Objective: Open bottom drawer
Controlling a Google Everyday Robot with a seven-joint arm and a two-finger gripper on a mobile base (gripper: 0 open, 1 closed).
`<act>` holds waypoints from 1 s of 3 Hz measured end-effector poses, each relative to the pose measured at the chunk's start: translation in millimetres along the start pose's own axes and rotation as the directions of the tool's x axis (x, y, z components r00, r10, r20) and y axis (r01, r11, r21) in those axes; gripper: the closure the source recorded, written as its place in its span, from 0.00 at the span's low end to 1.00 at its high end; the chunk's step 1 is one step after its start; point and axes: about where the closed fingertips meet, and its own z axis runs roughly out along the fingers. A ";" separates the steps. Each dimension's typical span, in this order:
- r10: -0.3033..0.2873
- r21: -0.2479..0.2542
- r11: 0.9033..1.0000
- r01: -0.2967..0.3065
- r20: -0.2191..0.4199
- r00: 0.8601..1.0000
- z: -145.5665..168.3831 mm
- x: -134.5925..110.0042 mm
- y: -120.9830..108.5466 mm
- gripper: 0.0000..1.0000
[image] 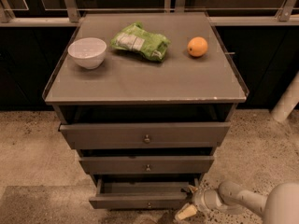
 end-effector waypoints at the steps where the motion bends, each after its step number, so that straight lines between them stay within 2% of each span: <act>1: 0.000 0.002 1.000 0.000 0.001 1.000 0.1 -0.7 -1.3 0.00; 2: -0.009 -0.055 0.998 0.007 -0.043 0.999 14.7 8.1 9.1 0.00; 3: -0.015 -0.074 0.997 0.010 -0.059 0.998 15.6 9.4 14.0 0.00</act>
Offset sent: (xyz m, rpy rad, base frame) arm -0.0227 0.0208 -0.0306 -0.0245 0.1107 0.1339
